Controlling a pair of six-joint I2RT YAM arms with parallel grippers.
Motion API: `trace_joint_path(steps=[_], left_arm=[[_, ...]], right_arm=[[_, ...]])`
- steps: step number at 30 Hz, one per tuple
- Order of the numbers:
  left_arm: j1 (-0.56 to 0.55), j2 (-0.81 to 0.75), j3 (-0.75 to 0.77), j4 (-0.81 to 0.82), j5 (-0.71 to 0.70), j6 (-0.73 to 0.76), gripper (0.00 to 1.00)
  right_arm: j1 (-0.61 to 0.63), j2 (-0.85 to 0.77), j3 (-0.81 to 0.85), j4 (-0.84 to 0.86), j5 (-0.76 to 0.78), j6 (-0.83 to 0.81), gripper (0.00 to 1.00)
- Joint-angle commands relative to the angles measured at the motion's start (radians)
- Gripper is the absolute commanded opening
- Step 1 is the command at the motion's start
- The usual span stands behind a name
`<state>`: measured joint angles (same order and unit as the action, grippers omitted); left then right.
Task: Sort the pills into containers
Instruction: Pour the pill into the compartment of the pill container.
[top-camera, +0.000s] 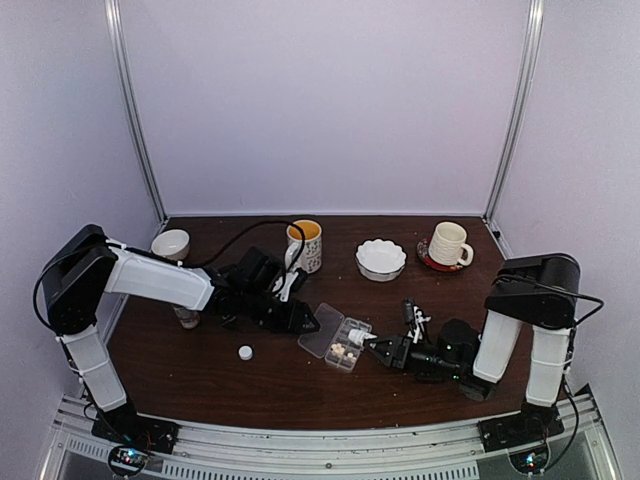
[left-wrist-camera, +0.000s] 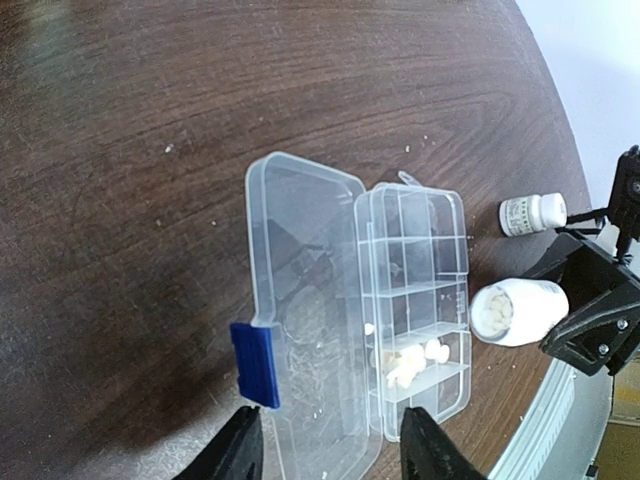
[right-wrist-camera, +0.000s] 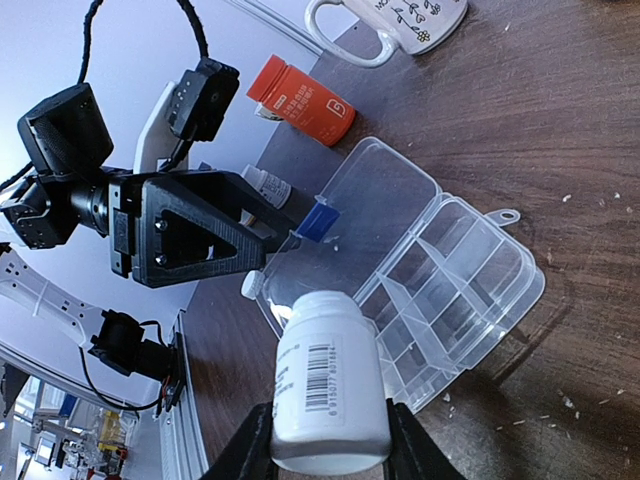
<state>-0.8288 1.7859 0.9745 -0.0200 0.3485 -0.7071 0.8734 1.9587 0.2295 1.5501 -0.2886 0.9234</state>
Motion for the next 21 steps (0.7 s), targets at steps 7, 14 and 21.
trace_joint_path(steps=[7, 14, 21], left_arm=[[-0.006, 0.022, -0.005, 0.027, 0.006, 0.005, 0.44], [-0.006, 0.026, -0.016, 0.026, 0.002, -0.001, 0.41], [-0.006, 0.027, -0.018, 0.026, -0.006, 0.009, 0.33]], right_arm=[[-0.005, 0.011, 0.002, 0.04, 0.028, 0.008, 0.0], [-0.005, 0.003, 0.01, -0.007, 0.025, 0.024, 0.0], [-0.005, -0.027, 0.011, -0.066, 0.03, 0.039, 0.0]])
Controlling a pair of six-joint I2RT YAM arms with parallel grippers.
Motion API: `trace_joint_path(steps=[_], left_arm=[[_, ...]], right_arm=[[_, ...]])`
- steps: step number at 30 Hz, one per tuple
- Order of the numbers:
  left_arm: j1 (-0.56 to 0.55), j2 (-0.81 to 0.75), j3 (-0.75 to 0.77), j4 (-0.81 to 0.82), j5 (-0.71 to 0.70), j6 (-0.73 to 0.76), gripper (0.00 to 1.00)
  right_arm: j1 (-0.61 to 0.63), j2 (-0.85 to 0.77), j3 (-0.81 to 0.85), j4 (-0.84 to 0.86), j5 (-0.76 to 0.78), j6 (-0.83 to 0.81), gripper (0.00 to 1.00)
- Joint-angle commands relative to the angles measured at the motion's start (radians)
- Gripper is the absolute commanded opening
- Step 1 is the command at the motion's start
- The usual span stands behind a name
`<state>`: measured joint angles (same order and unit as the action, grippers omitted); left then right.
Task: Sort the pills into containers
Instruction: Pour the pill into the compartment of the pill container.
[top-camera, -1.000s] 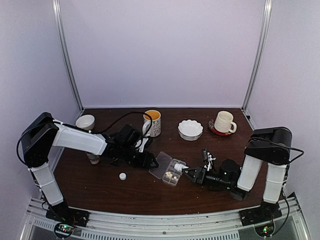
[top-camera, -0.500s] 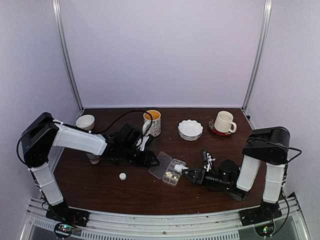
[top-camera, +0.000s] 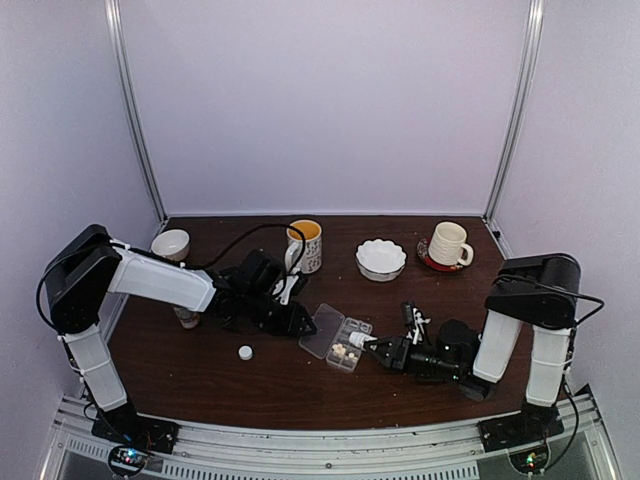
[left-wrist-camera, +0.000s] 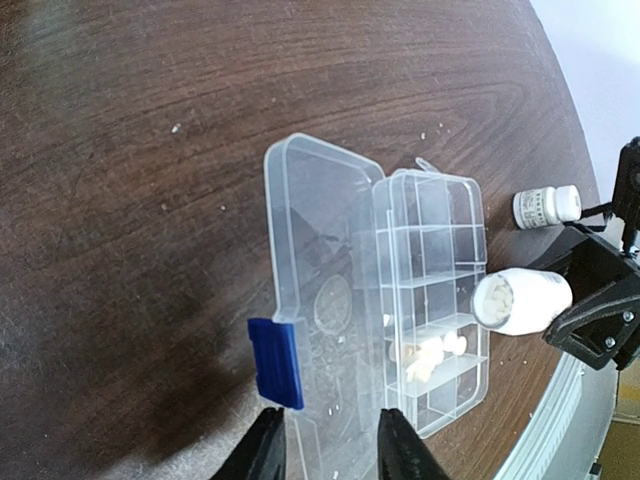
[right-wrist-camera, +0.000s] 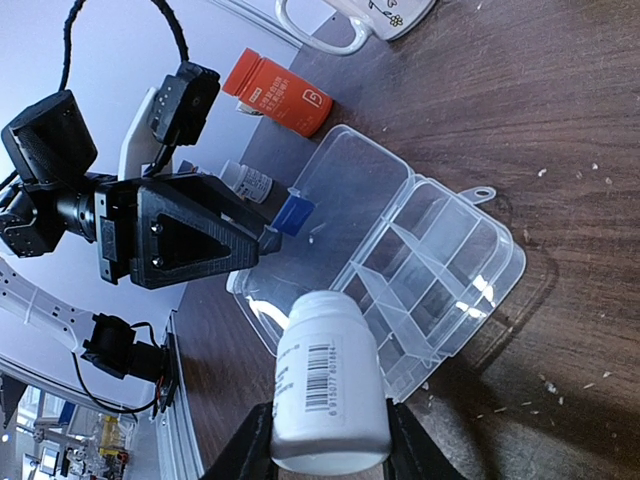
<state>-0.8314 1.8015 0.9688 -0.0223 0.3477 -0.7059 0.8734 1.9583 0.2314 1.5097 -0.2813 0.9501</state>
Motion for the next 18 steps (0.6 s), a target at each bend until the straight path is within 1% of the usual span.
trace_joint_path(steps=[1, 2, 10, 11, 18], left_arm=[[-0.003, 0.012, -0.012, 0.029, -0.005, 0.009, 0.3], [-0.003, 0.013, -0.011, 0.003, -0.005, 0.01, 0.28], [-0.003, 0.012, -0.004, -0.019, -0.012, 0.022, 0.26], [-0.003, 0.01, -0.003, -0.022, -0.014, 0.024, 0.24], [-0.003, 0.005, 0.001, -0.04, -0.024, 0.032, 0.23]], right_arm=[[-0.005, -0.032, 0.009, -0.028, 0.022, 0.015, 0.0], [-0.005, -0.036, 0.01, -0.03, 0.022, 0.02, 0.0], [-0.005, -0.059, 0.025, -0.069, 0.018, 0.042, 0.0], [-0.005, -0.064, 0.026, -0.078, 0.018, 0.043, 0.0], [-0.004, -0.12, 0.025, -0.136, 0.021, 0.048, 0.0]])
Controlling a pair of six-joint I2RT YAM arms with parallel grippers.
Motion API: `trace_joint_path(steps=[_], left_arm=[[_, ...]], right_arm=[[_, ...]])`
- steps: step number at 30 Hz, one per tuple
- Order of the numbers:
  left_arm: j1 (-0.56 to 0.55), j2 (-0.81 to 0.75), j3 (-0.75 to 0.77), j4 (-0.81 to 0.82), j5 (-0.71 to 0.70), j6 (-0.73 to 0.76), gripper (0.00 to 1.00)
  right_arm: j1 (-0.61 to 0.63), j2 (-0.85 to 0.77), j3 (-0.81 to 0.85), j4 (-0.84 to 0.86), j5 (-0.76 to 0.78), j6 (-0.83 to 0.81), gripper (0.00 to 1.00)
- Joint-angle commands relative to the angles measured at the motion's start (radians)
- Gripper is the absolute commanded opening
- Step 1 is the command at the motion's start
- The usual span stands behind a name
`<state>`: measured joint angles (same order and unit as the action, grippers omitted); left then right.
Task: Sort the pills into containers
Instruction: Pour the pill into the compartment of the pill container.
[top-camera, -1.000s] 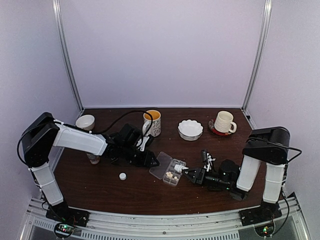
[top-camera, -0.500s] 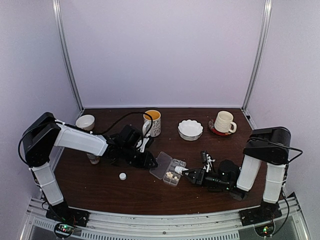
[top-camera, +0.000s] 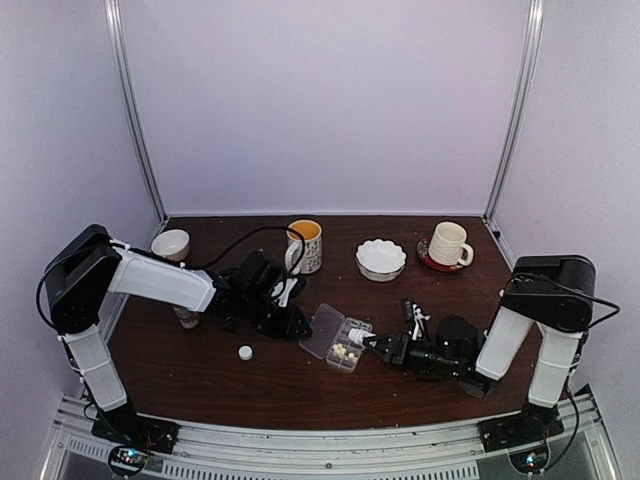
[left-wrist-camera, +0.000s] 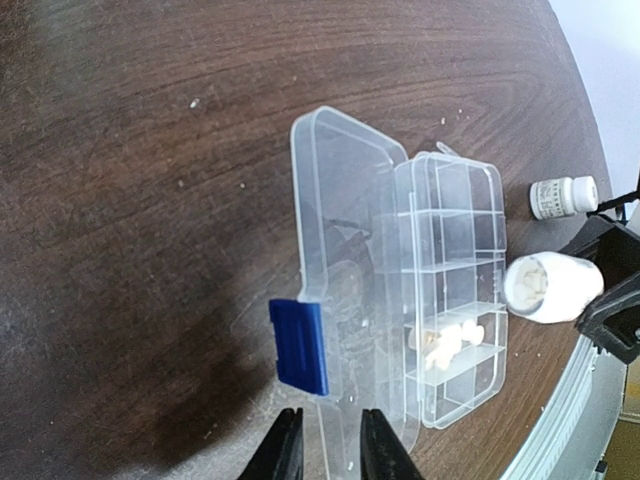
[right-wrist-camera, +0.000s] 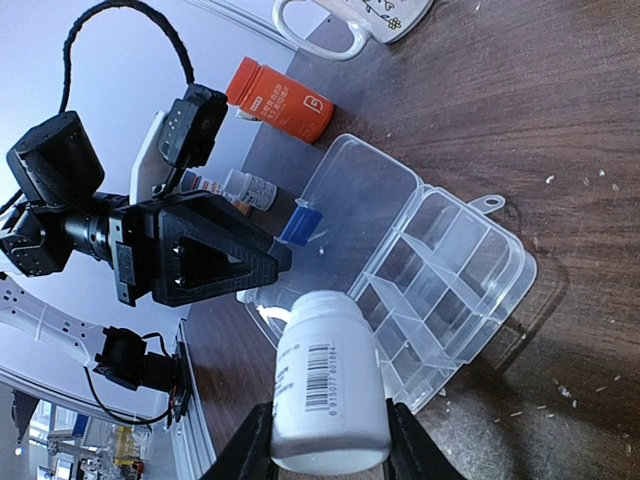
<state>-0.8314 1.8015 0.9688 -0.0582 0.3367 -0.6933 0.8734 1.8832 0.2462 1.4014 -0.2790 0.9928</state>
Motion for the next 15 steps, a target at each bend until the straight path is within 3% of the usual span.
trace_joint_path(steps=[1, 15], left_arm=[[-0.003, 0.006, 0.002, -0.004, -0.013, 0.02, 0.23], [-0.002, -0.005, 0.015, -0.036, -0.019, 0.031, 0.23]], right_arm=[[-0.002, -0.051, 0.011, -0.034, 0.017, 0.008, 0.0], [0.001, -0.092, 0.036, -0.137, 0.019, 0.043, 0.0]])
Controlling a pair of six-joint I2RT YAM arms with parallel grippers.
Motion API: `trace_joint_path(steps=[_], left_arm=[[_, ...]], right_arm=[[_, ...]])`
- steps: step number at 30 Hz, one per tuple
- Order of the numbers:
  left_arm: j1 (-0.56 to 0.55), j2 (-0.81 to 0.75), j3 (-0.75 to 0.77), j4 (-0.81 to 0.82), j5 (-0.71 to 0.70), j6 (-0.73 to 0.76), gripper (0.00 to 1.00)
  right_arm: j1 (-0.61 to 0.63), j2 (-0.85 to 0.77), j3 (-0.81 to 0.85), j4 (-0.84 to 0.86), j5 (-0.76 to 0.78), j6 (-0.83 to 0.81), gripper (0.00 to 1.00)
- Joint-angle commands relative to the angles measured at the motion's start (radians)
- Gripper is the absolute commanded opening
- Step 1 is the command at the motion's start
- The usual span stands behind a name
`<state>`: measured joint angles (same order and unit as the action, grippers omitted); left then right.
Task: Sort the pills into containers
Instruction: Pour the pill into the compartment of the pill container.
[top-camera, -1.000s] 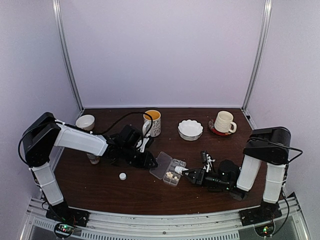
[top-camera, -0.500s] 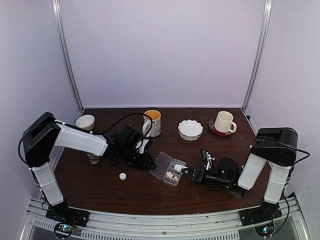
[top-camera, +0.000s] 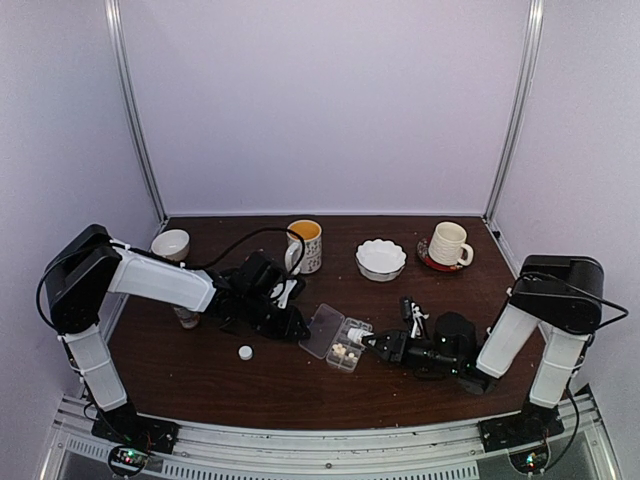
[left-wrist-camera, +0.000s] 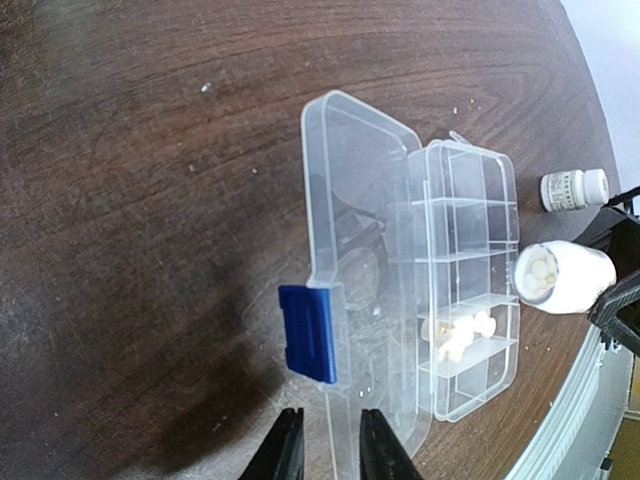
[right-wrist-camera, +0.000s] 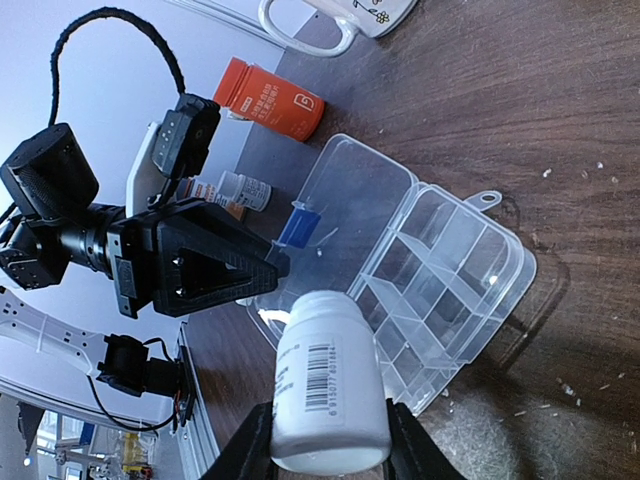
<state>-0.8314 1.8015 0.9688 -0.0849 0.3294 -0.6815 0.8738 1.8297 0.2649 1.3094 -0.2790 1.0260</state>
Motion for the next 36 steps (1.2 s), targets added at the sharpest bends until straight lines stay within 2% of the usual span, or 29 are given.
trace_joint_path(steps=[1, 16, 28, 36], left_arm=[[-0.003, -0.007, 0.015, -0.01, -0.012, 0.019, 0.23], [-0.003, -0.007, 0.026, -0.023, -0.009, 0.026, 0.22], [-0.003, -0.006, 0.033, -0.027, -0.002, 0.03, 0.22], [-0.003, -0.005, 0.035, -0.027, 0.003, 0.031, 0.22]], right_arm=[[0.001, -0.043, 0.018, -0.056, 0.021, 0.012, 0.0], [0.006, -0.068, 0.051, -0.156, 0.012, 0.032, 0.0], [0.013, -0.052, 0.066, -0.127, -0.017, 0.027, 0.0], [0.014, -0.083, 0.073, -0.259, 0.017, 0.006, 0.0]])
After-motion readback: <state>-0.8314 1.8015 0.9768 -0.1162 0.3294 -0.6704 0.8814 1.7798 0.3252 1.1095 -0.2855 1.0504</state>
